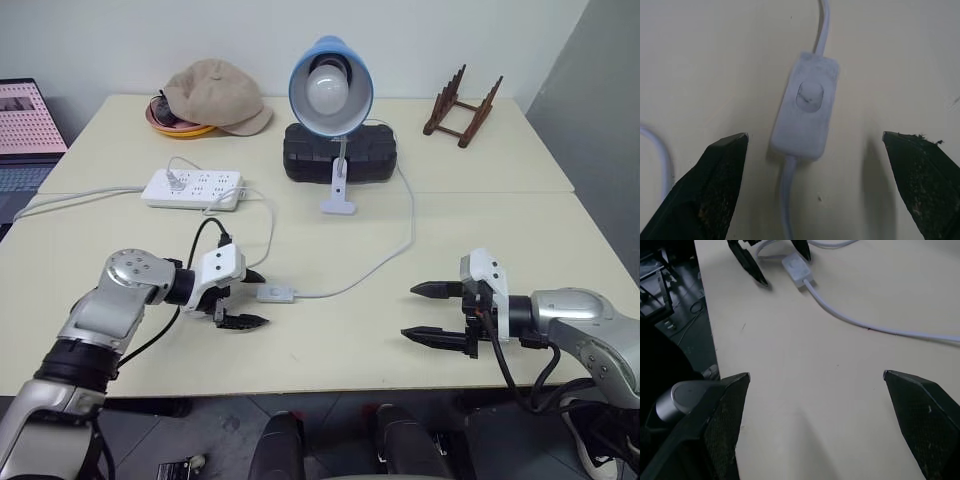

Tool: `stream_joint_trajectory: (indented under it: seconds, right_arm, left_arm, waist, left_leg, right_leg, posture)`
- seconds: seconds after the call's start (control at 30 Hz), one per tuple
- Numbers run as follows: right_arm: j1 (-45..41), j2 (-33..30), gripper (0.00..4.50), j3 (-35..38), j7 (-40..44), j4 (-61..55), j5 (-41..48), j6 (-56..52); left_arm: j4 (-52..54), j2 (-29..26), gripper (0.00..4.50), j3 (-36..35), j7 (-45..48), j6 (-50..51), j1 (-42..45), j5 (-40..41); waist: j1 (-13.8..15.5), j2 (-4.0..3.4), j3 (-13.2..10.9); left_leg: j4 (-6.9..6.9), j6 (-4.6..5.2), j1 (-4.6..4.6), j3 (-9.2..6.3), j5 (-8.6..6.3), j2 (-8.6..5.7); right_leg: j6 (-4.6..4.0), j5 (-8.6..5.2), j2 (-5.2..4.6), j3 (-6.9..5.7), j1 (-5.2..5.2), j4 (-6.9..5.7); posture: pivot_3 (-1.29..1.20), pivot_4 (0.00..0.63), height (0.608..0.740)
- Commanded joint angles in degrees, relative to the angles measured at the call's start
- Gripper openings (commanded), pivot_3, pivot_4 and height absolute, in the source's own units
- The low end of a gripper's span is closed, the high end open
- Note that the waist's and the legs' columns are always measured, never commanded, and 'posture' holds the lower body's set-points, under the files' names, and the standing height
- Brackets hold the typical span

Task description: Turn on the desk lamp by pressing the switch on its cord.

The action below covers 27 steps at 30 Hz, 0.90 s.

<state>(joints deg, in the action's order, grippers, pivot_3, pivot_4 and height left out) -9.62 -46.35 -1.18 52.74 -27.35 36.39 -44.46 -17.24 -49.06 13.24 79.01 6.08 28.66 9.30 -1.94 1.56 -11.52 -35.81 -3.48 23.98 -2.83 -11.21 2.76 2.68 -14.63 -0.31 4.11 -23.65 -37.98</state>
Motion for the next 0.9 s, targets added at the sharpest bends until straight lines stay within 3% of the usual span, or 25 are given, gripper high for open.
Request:
stream_joint_trajectory:
  seconds: [0.03, 0.1, 0.53, 0.7, 0.77, 0.9]
  right_arm:
    - [1.55, -0.45, 4.5, 2.93, -1.46, -3.44, 1.22, -0.38]
    - [2.39, -0.35, 4.5, 3.5, -2.28, -3.98, 1.41, -0.48]
    - [4.55, 0.86, 4.5, 5.45, -6.36, -5.76, 3.54, -1.92]
    - [4.82, 3.2, 4.5, 7.35, -9.34, -5.62, 7.07, -4.72]
    - [3.49, 8.13, 4.5, 9.31, -15.15, -5.85, 14.54, -9.65]
    - [0.66, 16.23, 4.5, 11.4, -25.43, -4.75, 21.67, -14.4]
  left_arm:
    - [-5.2, 0.97, 4.31, 0.75, 3.38, -4.67, 2.53, -1.64]
    - [-7.14, 2.11, 4.05, 0.55, 3.87, -5.28, 3.8, -1.65]
    - [-10.15, 5.18, 1.15, -0.27, 4.37, -6.83, 5.07, -2.38]
    - [-5.29, 7.2, 1.08, -1.88, 2.34, 0.28, 5.5, 0.78]
    - [1.41, 12.93, 1.08, -4.15, -4.83, 10.03, 6.43, 5.13]
    - [8.7, 20.97, 1.08, -6.29, -14.53, 16.51, 6.18, 7.16]
  waist:
    - [0.04, 0.0, 0.0]
    - [0.09, 0.0, 0.0]
    - [0.09, 0.02, 0.02]
    - [0.08, 0.02, 0.02]
    - [0.25, 0.03, 0.02]
    - [0.24, 0.05, 0.03]
  left_leg:
    - [0.0, 0.0, 0.0, 0.0, 0.0, 0.0]
    - [0.0, 0.0, 0.0, 0.0, 0.0, 0.0]
    - [-0.08, 0.0, -0.02, -0.02, 0.0, -0.01]
    - [-0.1, 0.0, -0.02, -0.04, 0.0, -0.01]
    - [-0.12, 0.0, -0.02, -0.05, 0.0, -0.01]
    - [-0.27, 0.0, 0.04, -0.16, 0.0, -0.02]
  right_leg:
    - [0.0, 0.0, 0.0, 0.0, 0.0, 0.0]
    - [0.0, 0.0, 0.0, 0.01, 0.01, 0.0]
    - [0.03, 0.01, -0.01, 0.01, 0.09, -0.02]
    - [0.04, 0.02, -0.01, 0.0, 0.12, -0.02]
    - [0.05, 0.03, -0.01, 0.0, 0.13, -0.04]
    - [0.37, 0.21, -0.01, -0.04, 0.23, -0.05]
  posture:
    - [0.0, 0.15, 0.74]
    - [0.0, 0.15, 0.74]
    - [0.0, 0.15, 0.74]
    - [0.0, 0.15, 0.74]
    - [0.0, 0.15, 0.74]
    - [0.0, 0.15, 0.74]
